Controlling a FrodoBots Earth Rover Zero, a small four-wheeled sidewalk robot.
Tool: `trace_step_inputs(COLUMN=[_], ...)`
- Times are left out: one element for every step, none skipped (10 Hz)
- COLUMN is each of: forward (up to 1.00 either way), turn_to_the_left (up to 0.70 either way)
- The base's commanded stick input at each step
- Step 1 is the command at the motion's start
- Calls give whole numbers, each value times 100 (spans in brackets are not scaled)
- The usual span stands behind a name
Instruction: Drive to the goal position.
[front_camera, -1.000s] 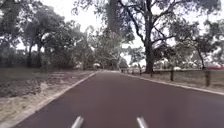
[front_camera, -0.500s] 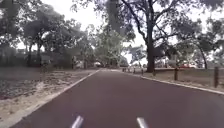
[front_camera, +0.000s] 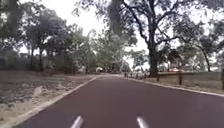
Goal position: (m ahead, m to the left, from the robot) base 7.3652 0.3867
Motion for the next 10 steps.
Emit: trace_step_inputs(forward=[60,60,60,60,60,60,60,60,60,60], turn_to_the_left=[3,8,13,15,15,15,14,12,10,7])
